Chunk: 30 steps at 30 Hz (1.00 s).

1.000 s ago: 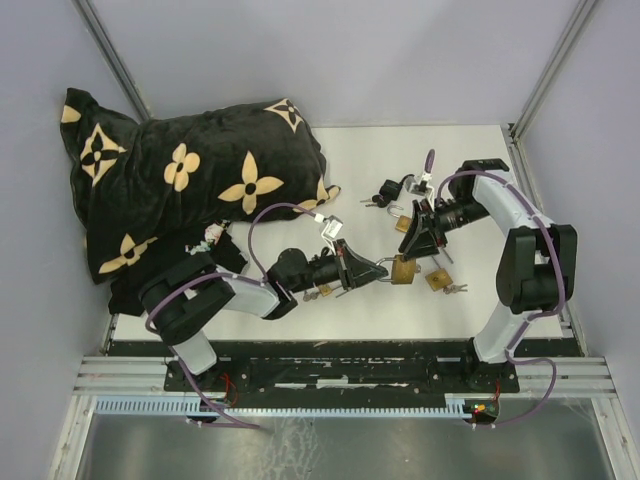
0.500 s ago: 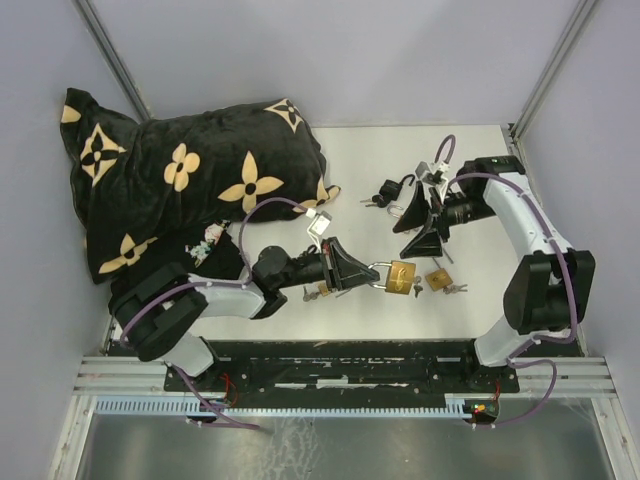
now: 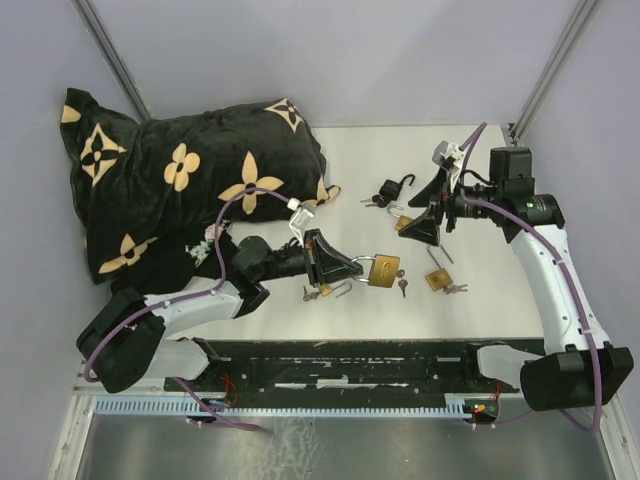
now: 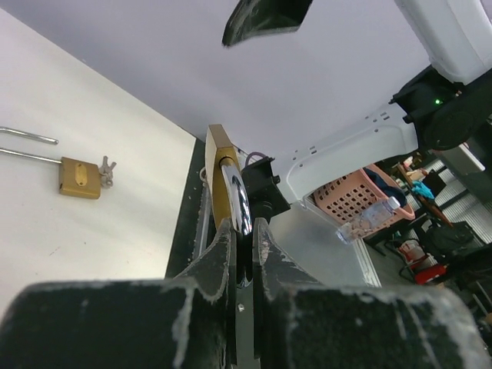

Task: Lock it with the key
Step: Lock the lock, then remove the key from the lock.

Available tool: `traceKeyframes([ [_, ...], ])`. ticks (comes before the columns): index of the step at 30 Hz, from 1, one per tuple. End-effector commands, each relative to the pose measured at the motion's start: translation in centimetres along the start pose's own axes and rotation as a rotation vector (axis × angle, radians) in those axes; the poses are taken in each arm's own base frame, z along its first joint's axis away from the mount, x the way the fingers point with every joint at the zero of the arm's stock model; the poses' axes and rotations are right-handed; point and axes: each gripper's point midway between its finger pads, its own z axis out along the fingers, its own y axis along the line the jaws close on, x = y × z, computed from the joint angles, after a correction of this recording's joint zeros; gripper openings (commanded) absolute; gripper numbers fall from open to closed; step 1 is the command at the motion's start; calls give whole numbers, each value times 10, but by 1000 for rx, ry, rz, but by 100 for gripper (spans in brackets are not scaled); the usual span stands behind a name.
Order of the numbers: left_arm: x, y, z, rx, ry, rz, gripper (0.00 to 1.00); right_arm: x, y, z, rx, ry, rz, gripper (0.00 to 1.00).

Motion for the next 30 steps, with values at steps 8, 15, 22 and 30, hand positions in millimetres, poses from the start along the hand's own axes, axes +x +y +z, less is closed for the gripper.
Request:
traceKeyframes([
  [8, -57, -52, -16, 134, -155, 133, 3, 0, 18, 9, -110, -161, 145, 99],
  [15, -67, -54, -28, 119, -224, 164, 3, 0, 31, 7, -237, -176, 211, 99],
  [22, -83, -52, -38, 129, -308, 198, 3, 11, 31, 10, -250, -154, 256, 99],
  [30, -83, -47, -35, 163, -316, 120, 3, 17, 31, 21, -229, -124, 291, 99],
])
